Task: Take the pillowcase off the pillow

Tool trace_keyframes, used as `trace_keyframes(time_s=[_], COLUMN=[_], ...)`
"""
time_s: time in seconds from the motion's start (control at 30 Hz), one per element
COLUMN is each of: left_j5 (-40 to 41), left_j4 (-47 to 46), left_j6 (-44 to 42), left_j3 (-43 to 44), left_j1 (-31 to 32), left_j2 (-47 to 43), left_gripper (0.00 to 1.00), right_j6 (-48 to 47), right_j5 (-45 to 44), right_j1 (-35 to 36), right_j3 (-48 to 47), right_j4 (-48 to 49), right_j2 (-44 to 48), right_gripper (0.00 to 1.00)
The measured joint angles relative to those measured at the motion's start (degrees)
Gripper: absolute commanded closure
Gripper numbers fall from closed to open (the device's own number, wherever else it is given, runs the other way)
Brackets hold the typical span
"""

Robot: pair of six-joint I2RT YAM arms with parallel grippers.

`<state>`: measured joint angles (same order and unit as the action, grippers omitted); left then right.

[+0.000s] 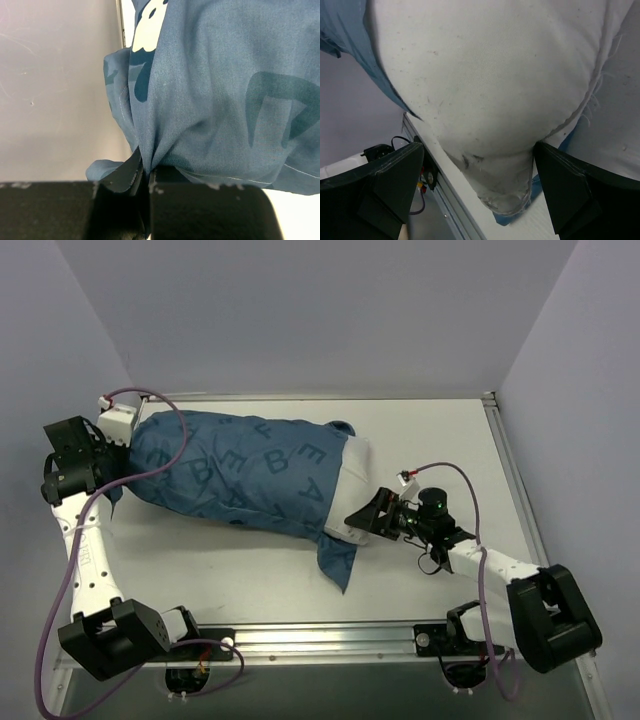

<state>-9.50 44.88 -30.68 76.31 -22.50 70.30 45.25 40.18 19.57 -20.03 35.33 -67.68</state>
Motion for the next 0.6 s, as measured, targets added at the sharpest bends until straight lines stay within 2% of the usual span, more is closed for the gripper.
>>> trace_keyframes(time_s=[0.2, 0.33, 0.43, 0.6], left_j5=[0.6, 0.8, 0.8, 0.7], left_j4=[0.0, 0.0, 0.0, 0.0], left_j6=[0.0, 0.0, 0.0, 0.0], left_j3=[0.0, 0.0, 0.0, -0.3], left_j1=[0.8, 1.0, 1.1, 1.1], left_j2=[-0.2, -0.2, -0.2, -0.2], left_gripper=[0.98, 0.98, 0.98, 0.98], right_j6=[10.1, 12.7, 13.5, 12.5], right_j5=[-0.3, -0.9, -1.8, -4.4], right_j1=[0.4, 0.5, 0.5, 0.5], right_j3=[4.0, 4.0, 3.9, 3.9], right_j4=[22.1, 31.5, 34.8, 32.0], right_j2=[-11.0, -17.5, -21.8, -22.2], right_gripper=[0.00, 0.00, 0.00, 0.00])
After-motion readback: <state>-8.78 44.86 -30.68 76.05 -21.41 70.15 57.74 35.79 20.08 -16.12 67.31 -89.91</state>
